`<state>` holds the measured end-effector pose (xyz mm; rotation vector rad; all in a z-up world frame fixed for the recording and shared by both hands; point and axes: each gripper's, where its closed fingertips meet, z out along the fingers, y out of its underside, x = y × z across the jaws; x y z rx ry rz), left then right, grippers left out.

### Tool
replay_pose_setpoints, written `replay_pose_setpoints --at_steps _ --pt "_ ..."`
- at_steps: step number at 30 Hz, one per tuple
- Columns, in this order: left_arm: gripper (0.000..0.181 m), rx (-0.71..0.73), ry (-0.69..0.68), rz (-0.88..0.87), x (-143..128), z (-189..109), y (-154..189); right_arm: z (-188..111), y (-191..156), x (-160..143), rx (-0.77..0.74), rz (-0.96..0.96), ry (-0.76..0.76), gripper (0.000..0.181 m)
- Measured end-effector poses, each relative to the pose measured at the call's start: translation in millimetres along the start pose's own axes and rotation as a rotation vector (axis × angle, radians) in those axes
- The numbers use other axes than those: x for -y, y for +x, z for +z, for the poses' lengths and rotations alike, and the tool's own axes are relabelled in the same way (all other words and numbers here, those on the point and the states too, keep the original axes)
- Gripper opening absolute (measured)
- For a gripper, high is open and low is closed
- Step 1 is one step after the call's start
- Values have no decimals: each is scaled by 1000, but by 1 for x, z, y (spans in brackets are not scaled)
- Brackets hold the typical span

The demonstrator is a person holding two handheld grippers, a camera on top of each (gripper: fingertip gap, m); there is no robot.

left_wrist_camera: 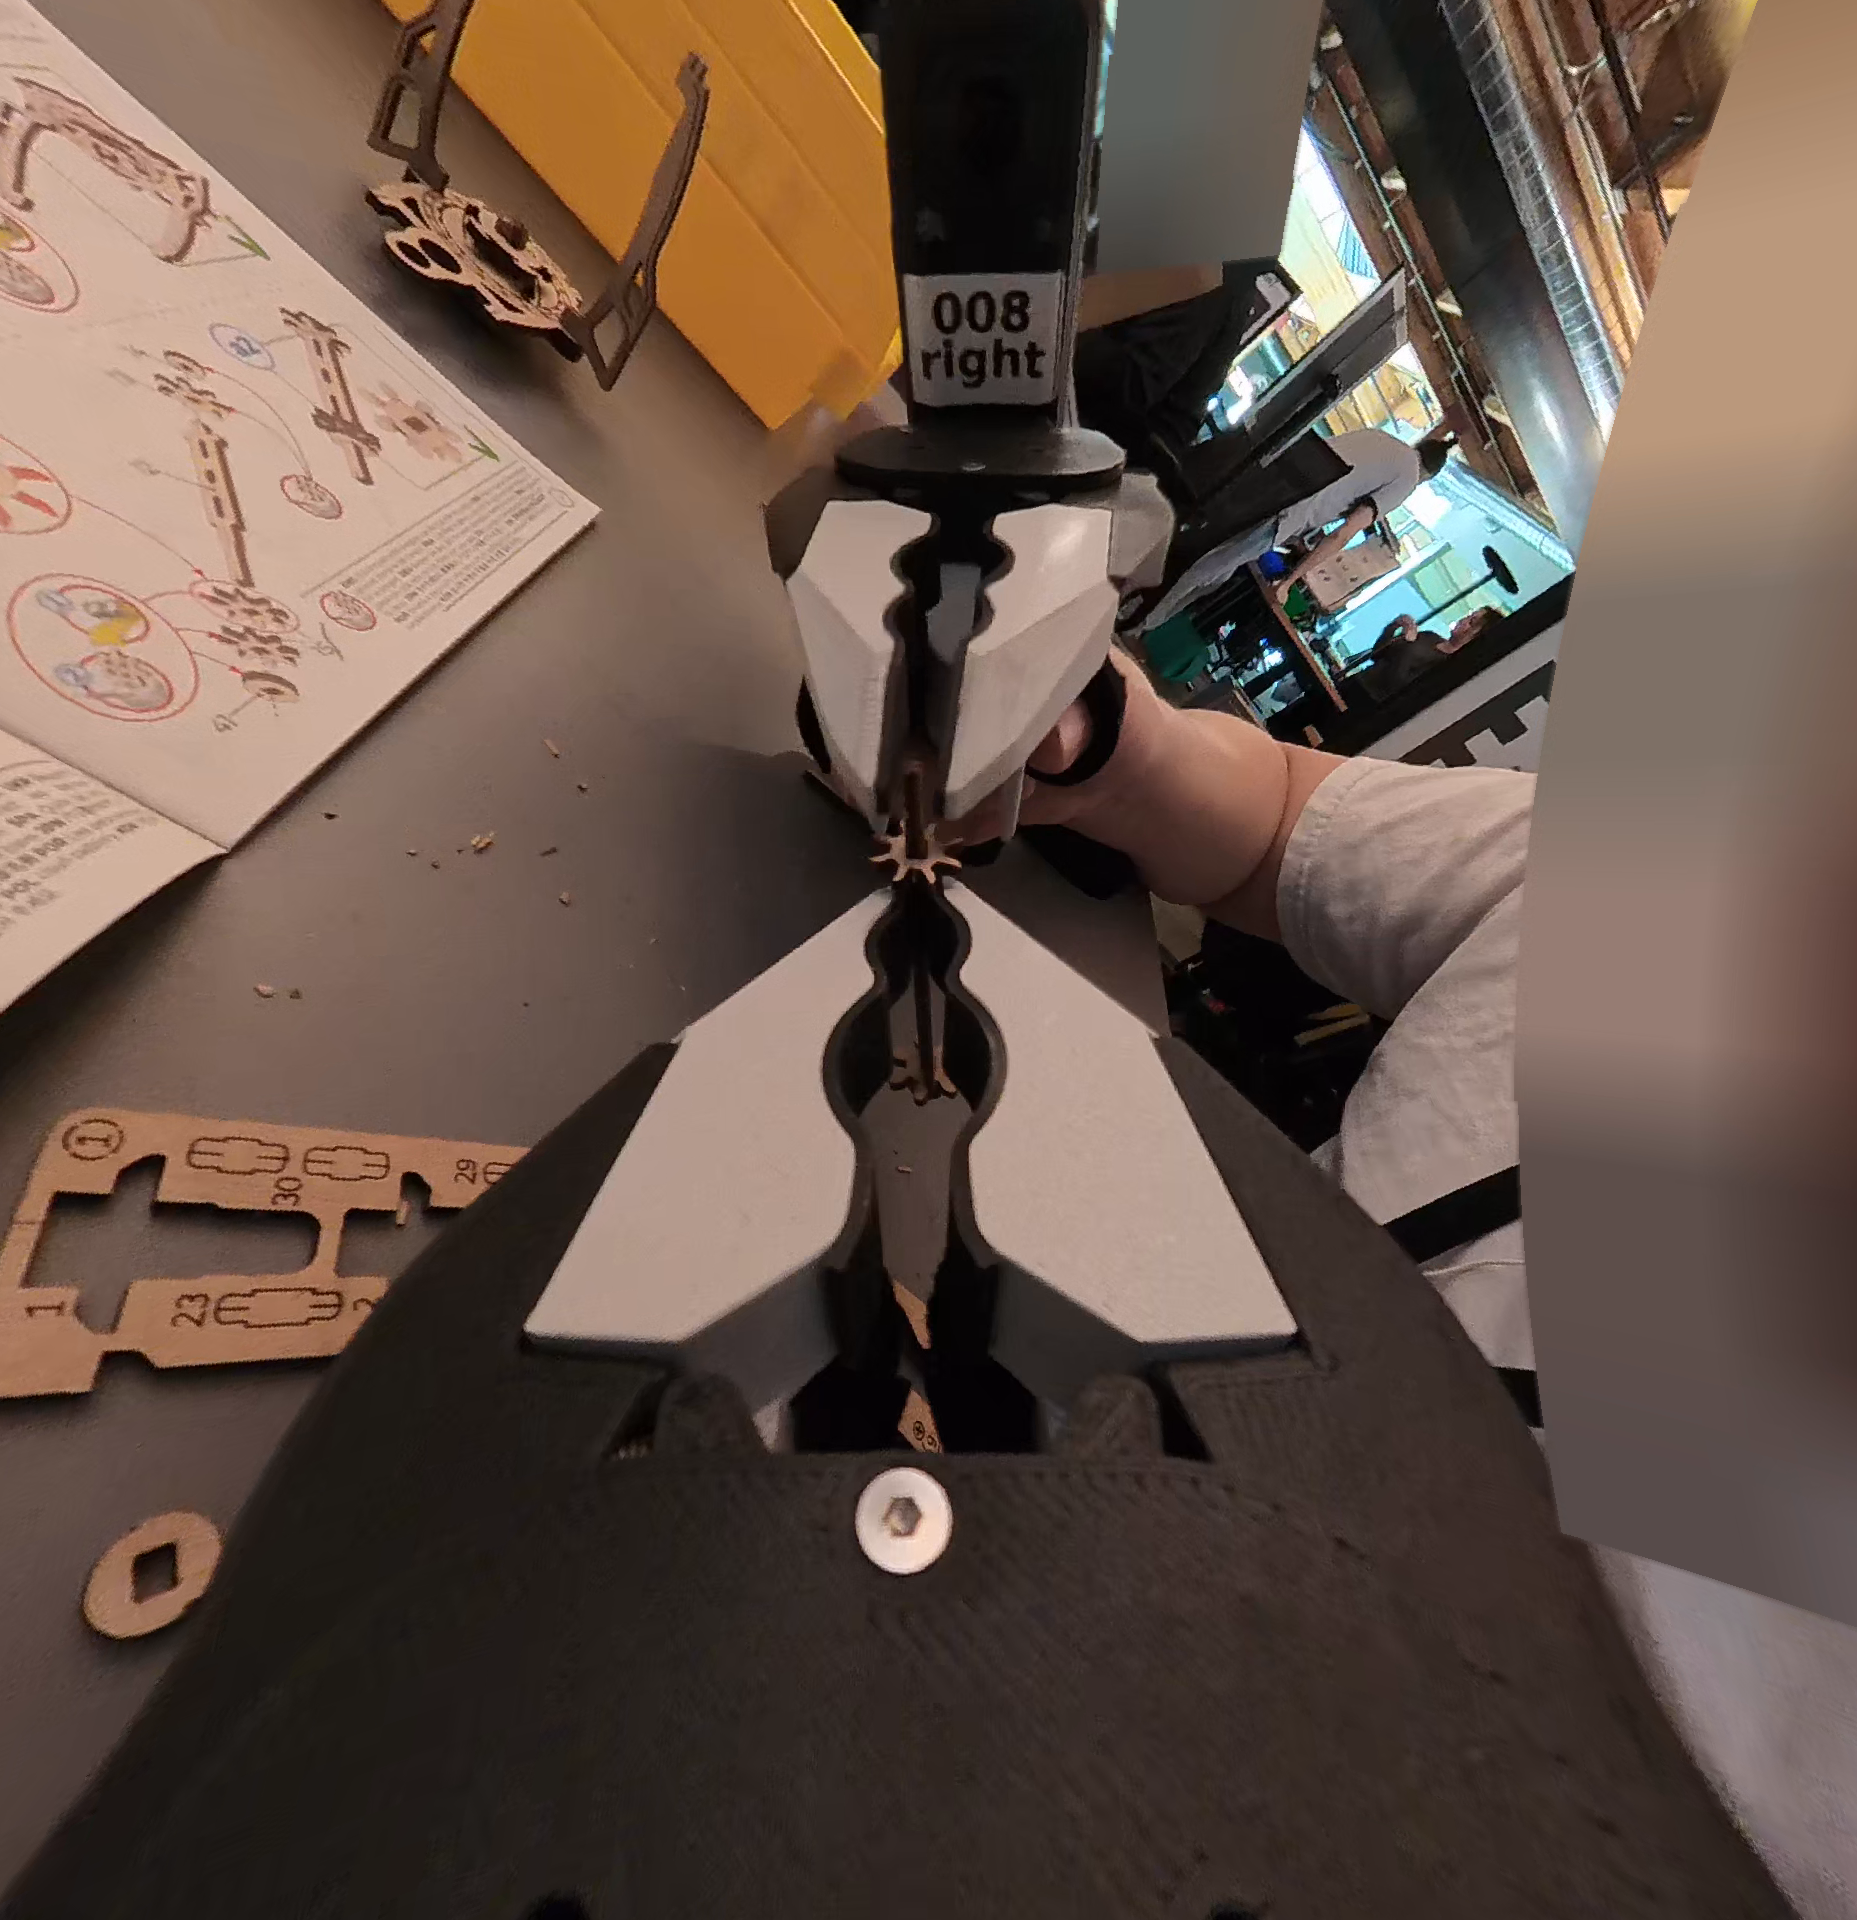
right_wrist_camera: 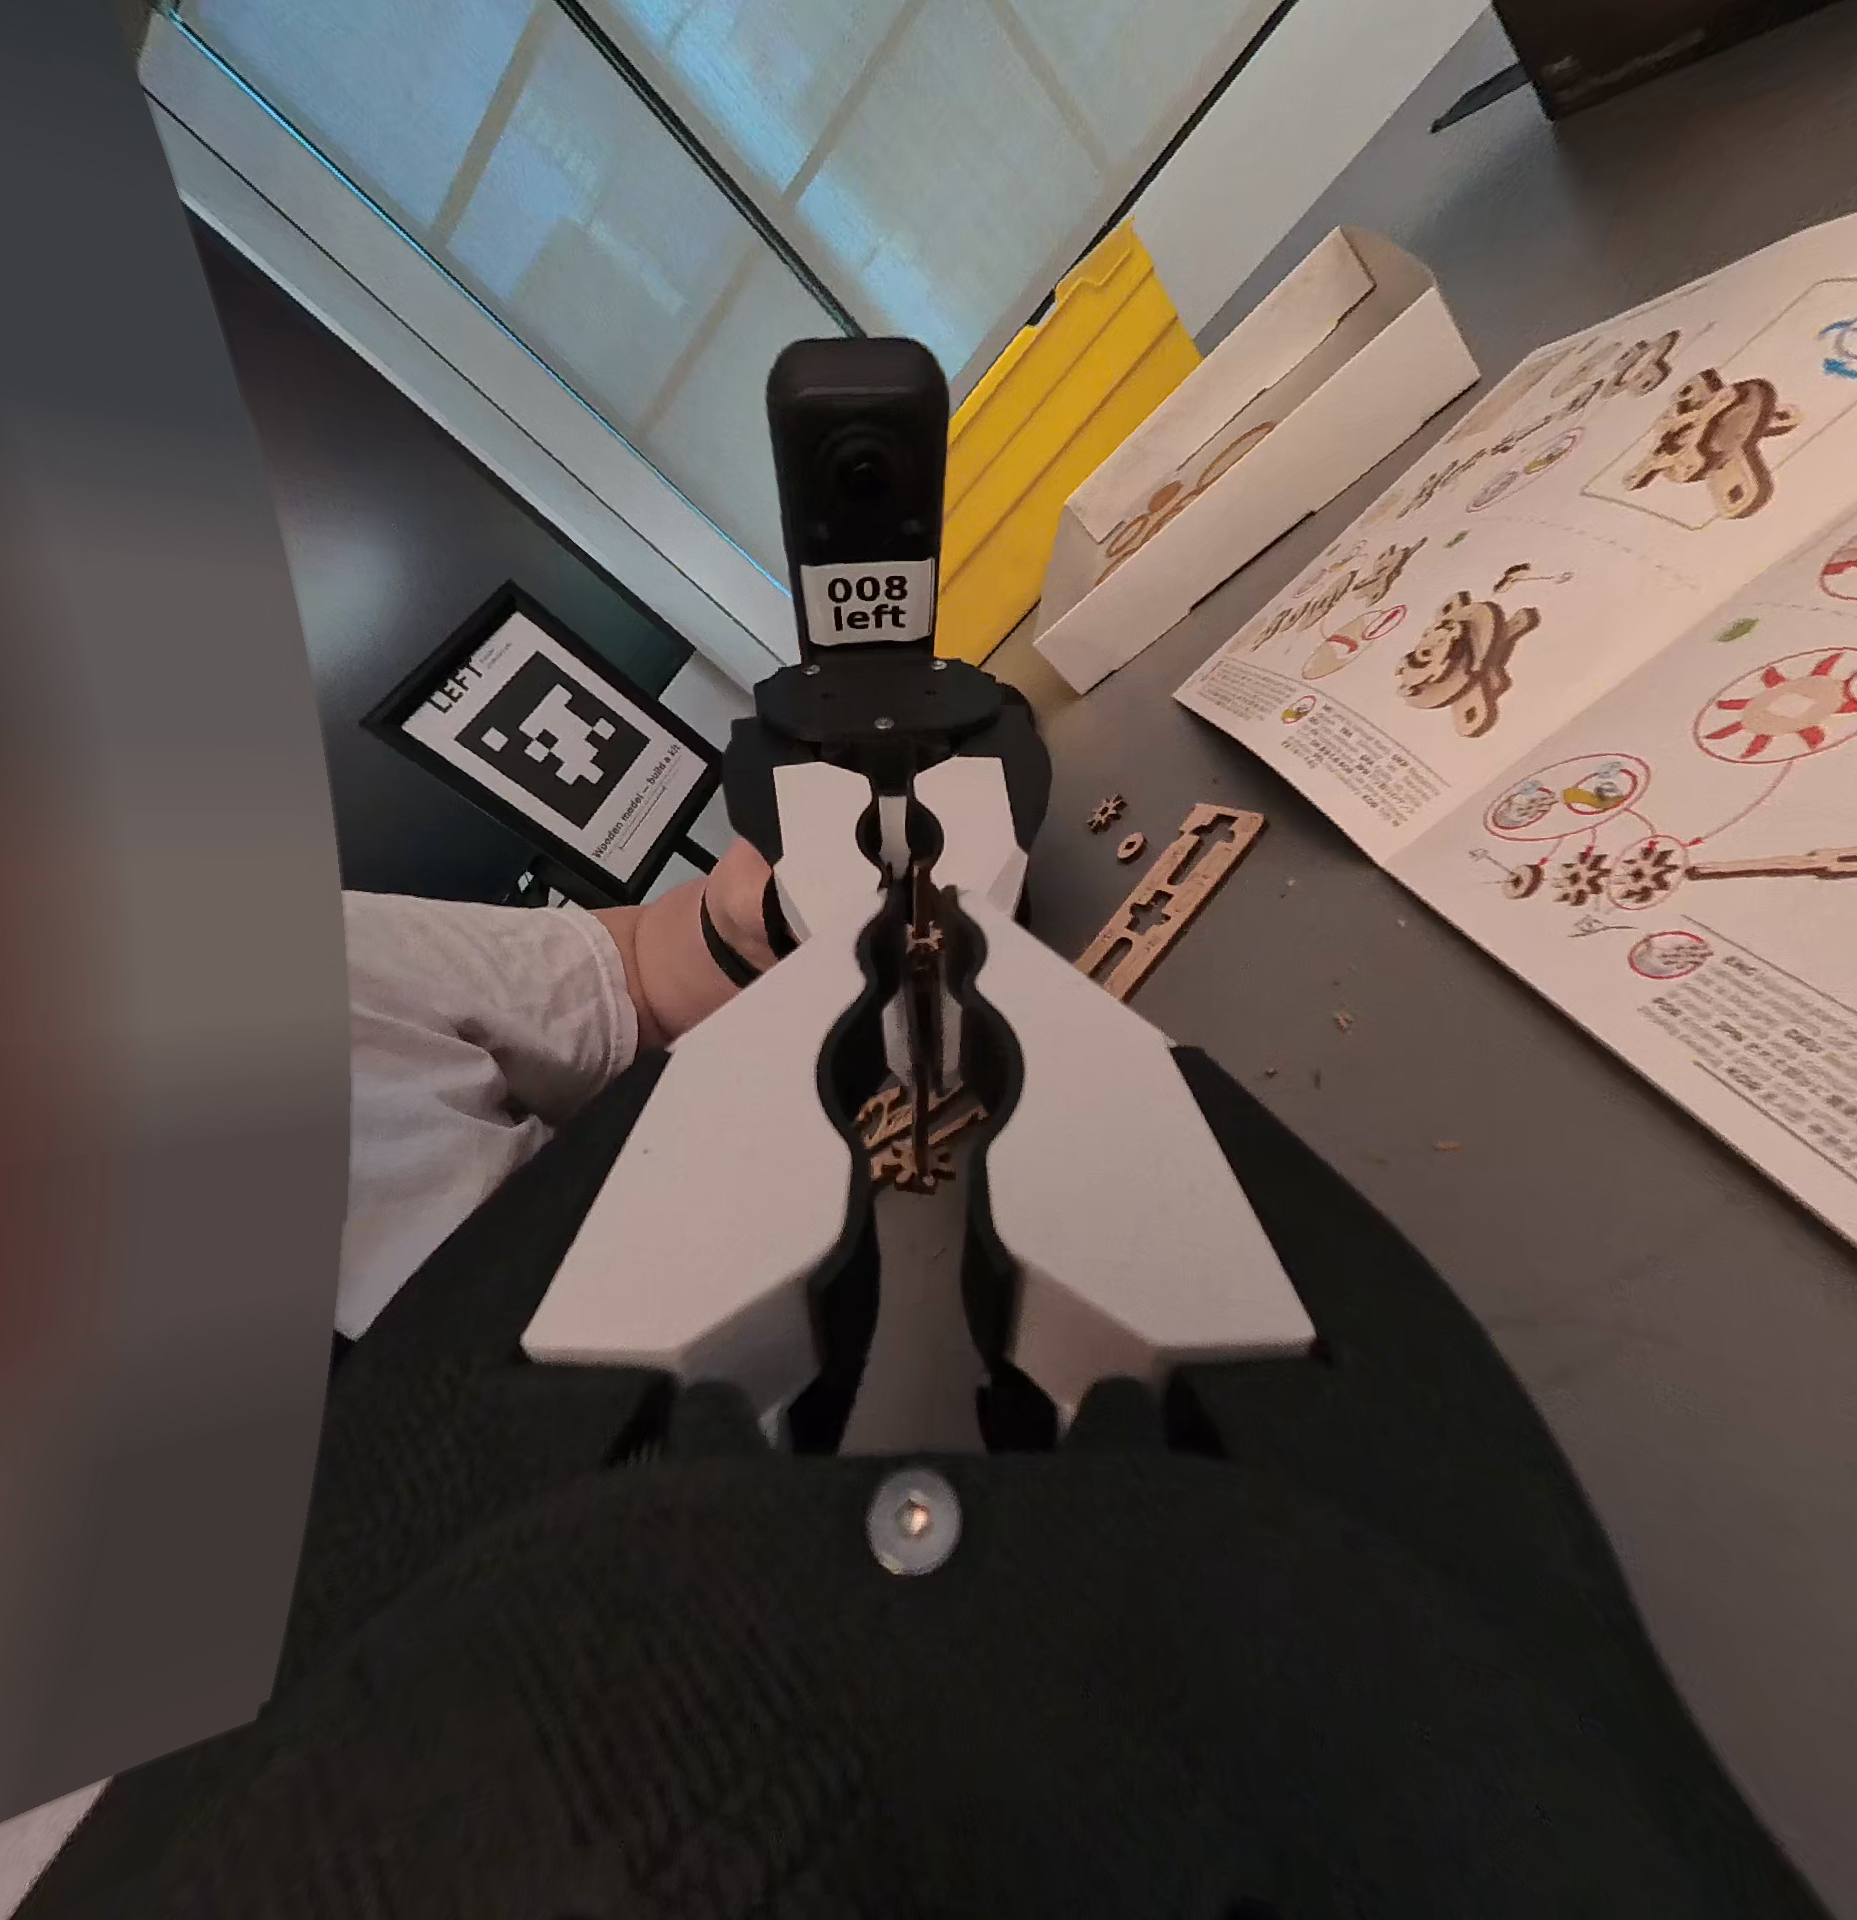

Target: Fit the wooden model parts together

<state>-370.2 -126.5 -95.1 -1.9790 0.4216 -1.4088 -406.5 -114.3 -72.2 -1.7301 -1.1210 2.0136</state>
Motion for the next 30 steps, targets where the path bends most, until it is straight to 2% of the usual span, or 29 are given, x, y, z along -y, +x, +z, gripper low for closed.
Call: replay_pose_setpoints --at_steps 3,15,25,30 --pt "0 4 -16 17 -2 2 1 4 -2 -6 12 -4 -40 0" --pt "0 -9 -6 16 -1 0 3 4 -5 -8 57 59 -45 1" --pt "0 29 -54 44 -8 2 0 5 -3 -19 18 12 -109 2" --pt "0 -1 -34 93 0 -2 7 4 -9 -8 84 64 -36 1"
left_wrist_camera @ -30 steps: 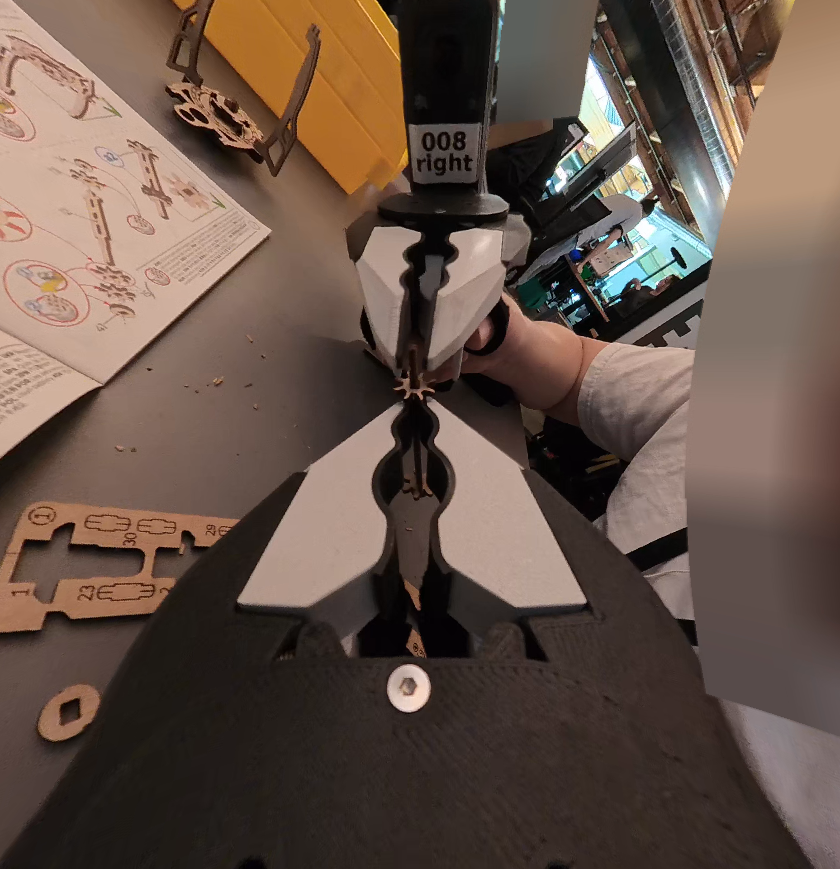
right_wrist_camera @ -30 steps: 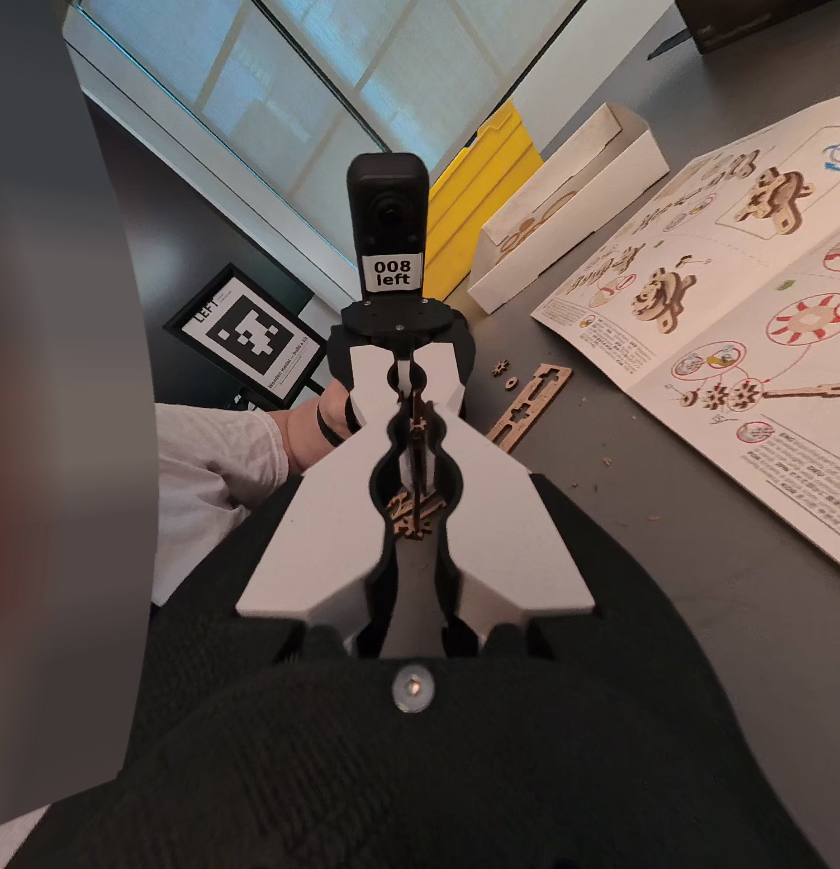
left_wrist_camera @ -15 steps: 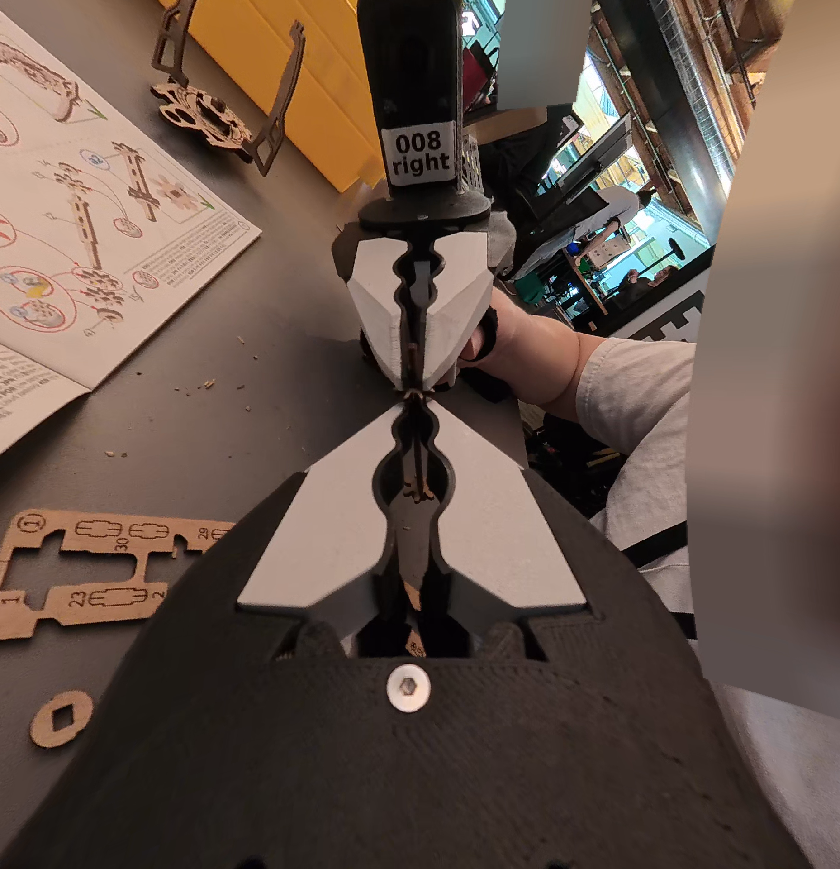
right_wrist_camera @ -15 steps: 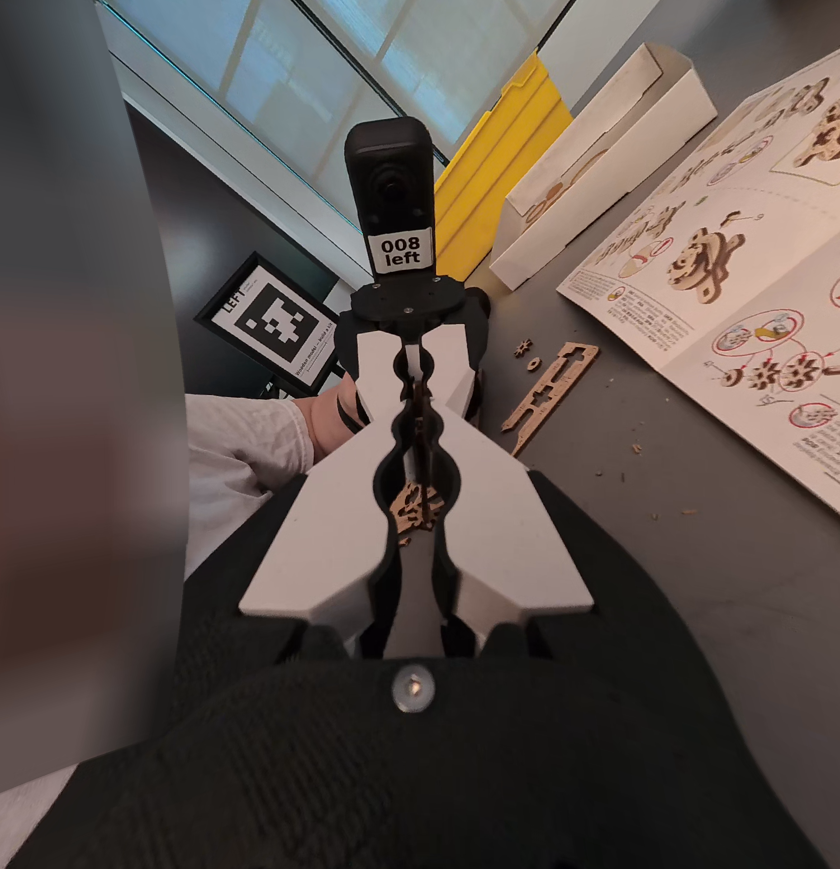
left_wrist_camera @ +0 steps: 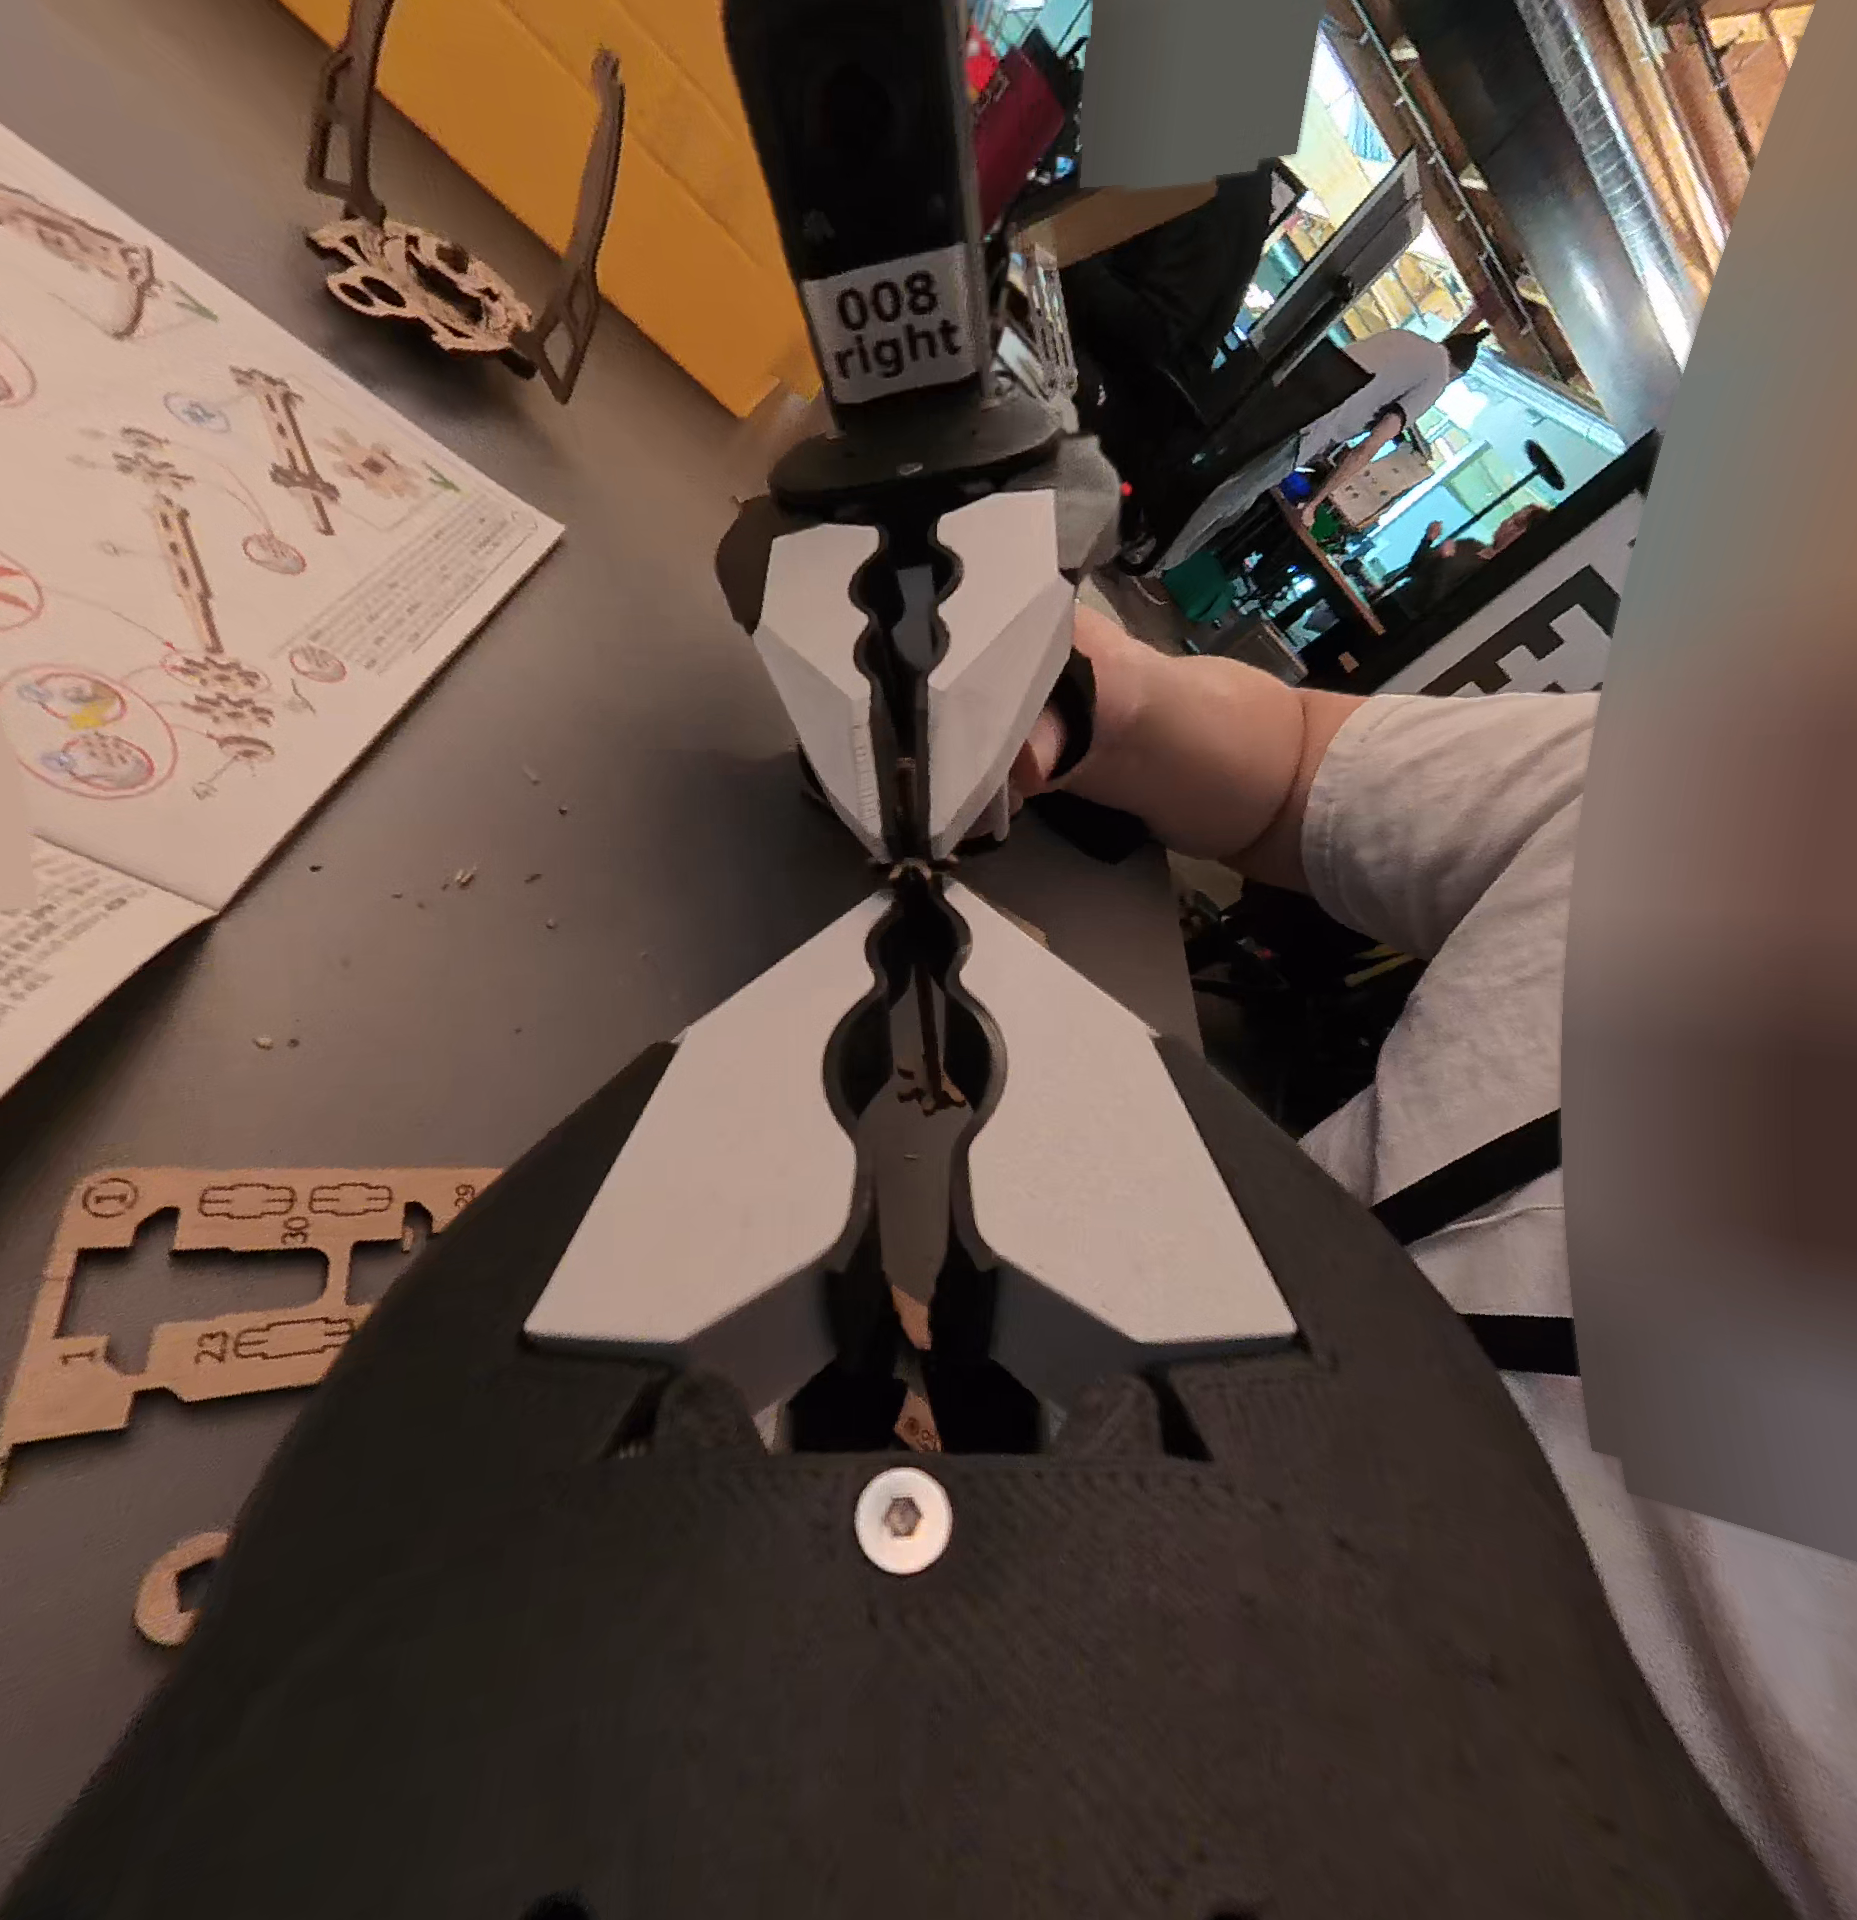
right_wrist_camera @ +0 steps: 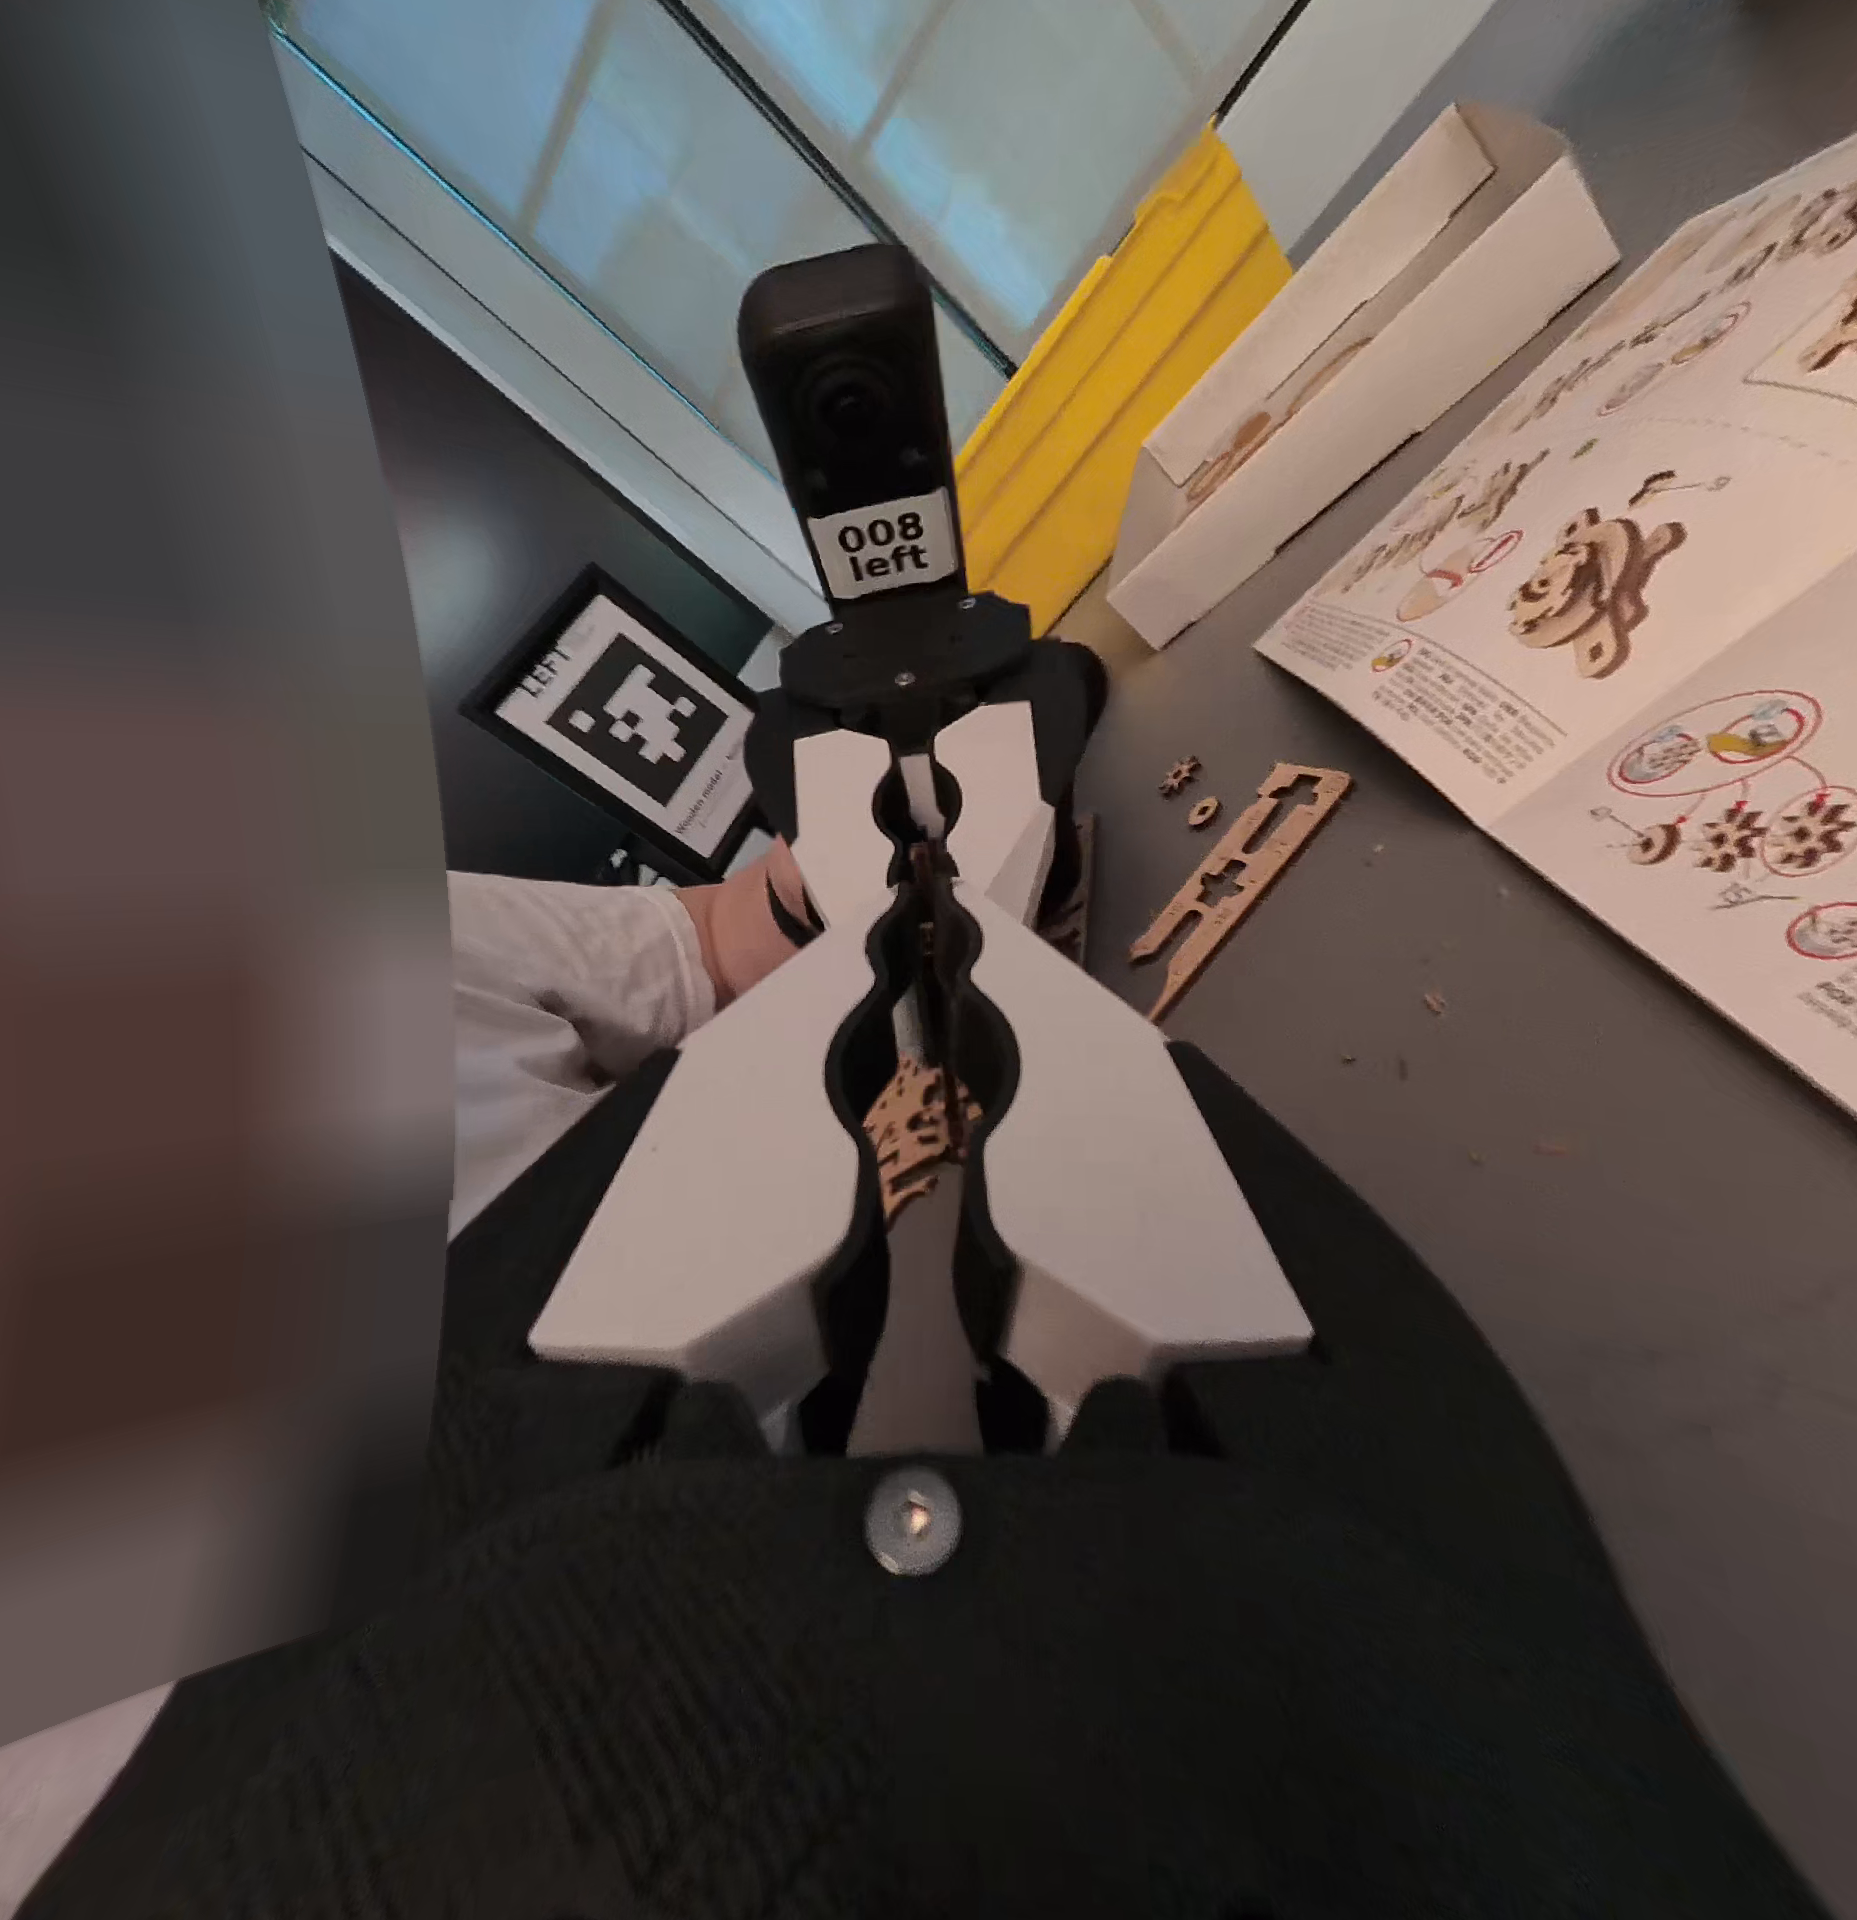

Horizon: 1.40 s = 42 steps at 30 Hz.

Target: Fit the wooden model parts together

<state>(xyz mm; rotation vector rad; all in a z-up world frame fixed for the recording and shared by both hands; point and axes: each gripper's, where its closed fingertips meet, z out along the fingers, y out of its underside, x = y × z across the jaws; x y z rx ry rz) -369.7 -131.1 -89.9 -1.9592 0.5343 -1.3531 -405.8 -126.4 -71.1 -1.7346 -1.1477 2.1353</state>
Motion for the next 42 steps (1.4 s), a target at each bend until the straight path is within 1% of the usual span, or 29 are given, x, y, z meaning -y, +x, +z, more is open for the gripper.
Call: replay_pose_setpoints --at_steps 4,8,11,13,17,19,22,24,27,29,32,35,39,42 --pt "0 -47 55 -26 7 -2 5 -4 -4 8 42 39 47 1" --pt "1 -50 29 -12 4 1 7 -8 -7 16 47 18 89 1" --pt "0 -60 29 -35 4 2 7 -8 -9 18 48 -5 94 1" --pt "0 -48 44 -35 6 1 6 -9 -9 19 55 4 99 1" --pt "0 -42 30 -39 4 1 5 -10 -7 19 70 34 91 1" --pt "0 -42 -8 -36 0 1 5 -10 -8 17 65 15 65 1" --pt "0 -15 -130 -18 -12 -1 3 -7 -5 7 21 -54 -17 1" --pt "0 4 -165 16 -12 -3 5 -5 -9 6 19 -112 -34 1" --pt "0 85 -211 122 -2 -5 8 -7 -19 14 50 -188 -7 1" --pt "0 139 -242 192 6 -3 15 -11 -29 21 97 -248 30 1" --pt "0 239 -334 322 15 -3 26 -17 -48 27 162 -403 73 1" --pt "0 342 -460 524 26 -3 37 -23 -71 30 230 -604 136 1" --pt "0 448 -561 829 47 0 53 -40 -100 36 295 -868 267 2" --pt "0 505 -619 985 57 6 65 -51 -117 35 323 -1024 328 2"
